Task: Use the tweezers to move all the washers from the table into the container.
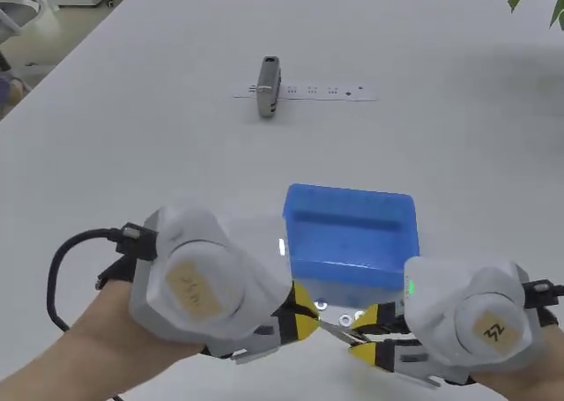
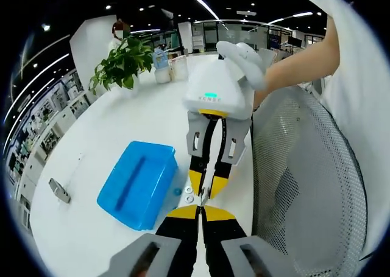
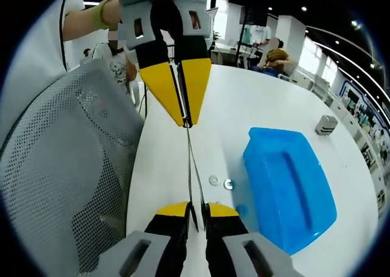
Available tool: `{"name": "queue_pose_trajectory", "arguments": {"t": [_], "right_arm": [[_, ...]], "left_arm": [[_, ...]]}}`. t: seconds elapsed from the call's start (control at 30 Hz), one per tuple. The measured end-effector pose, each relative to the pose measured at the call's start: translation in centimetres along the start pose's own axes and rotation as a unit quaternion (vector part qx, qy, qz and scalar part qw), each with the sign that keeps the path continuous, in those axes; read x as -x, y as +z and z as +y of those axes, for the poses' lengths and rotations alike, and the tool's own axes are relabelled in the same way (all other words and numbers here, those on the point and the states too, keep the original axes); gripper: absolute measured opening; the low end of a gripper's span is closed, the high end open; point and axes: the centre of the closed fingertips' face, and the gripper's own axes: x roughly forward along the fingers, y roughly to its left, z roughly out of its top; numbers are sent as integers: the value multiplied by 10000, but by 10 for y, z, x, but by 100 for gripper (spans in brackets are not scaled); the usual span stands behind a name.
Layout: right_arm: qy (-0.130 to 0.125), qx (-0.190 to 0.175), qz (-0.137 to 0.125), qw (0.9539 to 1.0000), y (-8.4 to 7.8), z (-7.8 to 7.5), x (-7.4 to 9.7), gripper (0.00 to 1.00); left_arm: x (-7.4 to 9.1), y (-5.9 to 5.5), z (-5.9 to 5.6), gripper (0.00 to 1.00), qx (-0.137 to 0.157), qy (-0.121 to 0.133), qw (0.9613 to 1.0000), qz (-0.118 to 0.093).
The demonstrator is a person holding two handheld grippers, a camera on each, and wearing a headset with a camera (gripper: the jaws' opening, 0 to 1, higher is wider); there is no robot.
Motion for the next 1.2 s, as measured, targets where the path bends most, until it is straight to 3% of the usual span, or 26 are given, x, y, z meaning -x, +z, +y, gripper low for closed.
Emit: {"name": "queue_pose_trajectory", "arguments": {"t": [0.47, 0.93, 1.1, 1.2], "right_arm": [[-90, -141, -587, 9981, 37, -12, -19, 7], [-72, -468, -745, 9961, 39, -17, -31, 7], [-75, -607, -777, 9951, 39, -19, -27, 9], [-65, -656, -927, 9935, 47, -21, -18, 14]], "left_arm": [[22, -1, 16, 0, -117, 83, 9995, 279], [16, -5, 26, 0, -233, -58, 9987, 448], [13, 2, 29, 0, -284, -175, 9985, 435], [11, 4, 29, 0, -317, -291, 9980, 471]]}}
